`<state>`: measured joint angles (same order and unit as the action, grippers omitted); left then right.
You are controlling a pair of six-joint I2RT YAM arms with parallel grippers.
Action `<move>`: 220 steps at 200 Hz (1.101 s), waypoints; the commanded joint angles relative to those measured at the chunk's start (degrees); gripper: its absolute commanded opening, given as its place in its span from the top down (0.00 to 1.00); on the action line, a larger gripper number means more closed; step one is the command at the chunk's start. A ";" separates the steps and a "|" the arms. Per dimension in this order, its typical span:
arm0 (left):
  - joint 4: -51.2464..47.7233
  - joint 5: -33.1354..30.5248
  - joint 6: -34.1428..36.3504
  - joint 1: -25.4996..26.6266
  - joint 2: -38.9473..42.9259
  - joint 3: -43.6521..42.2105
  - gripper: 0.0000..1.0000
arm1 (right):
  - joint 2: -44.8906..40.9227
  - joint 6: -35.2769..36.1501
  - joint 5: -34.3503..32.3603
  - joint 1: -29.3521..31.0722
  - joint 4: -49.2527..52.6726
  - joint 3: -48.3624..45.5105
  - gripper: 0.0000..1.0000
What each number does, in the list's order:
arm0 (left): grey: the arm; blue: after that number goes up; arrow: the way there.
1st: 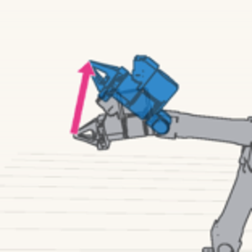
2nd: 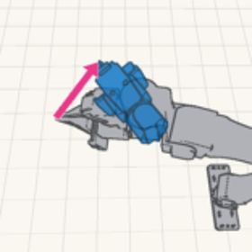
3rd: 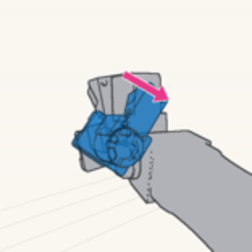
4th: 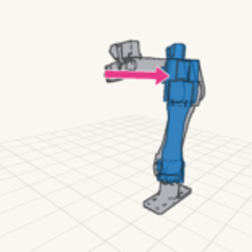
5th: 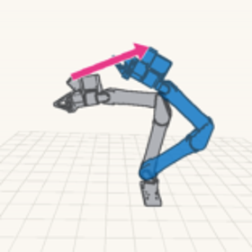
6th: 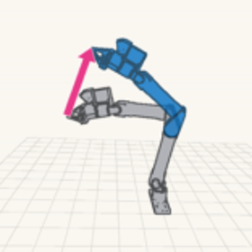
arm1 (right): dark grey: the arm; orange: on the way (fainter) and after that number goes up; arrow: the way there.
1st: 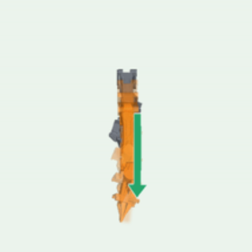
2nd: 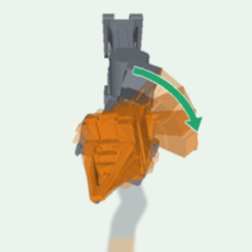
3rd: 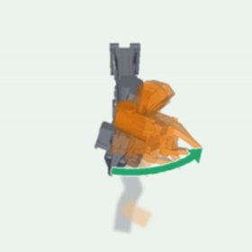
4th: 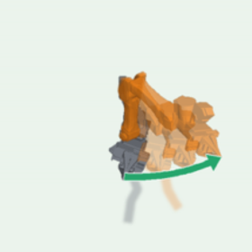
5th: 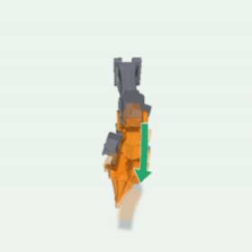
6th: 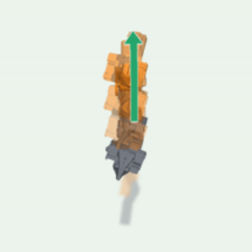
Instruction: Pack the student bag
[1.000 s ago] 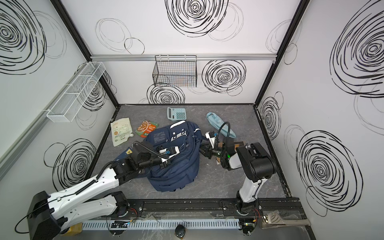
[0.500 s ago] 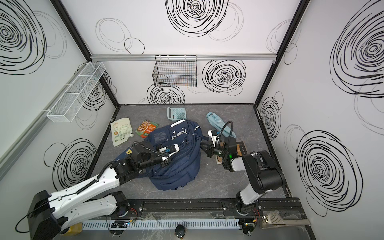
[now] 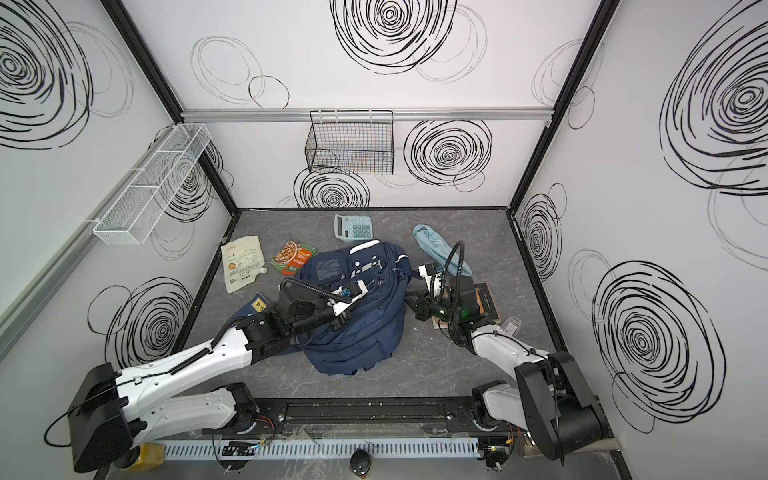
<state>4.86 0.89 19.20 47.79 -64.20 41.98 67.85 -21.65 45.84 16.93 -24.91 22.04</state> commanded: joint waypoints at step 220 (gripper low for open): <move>-4.72 -14.52 -10.53 4.86 -12.81 13.03 1.00 | -22.72 -5.09 -5.47 20.53 38.44 14.07 1.00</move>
<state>-3.44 -12.51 9.76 52.95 -76.36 53.36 46.70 -26.37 38.46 35.27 12.43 32.62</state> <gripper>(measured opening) 0.077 0.061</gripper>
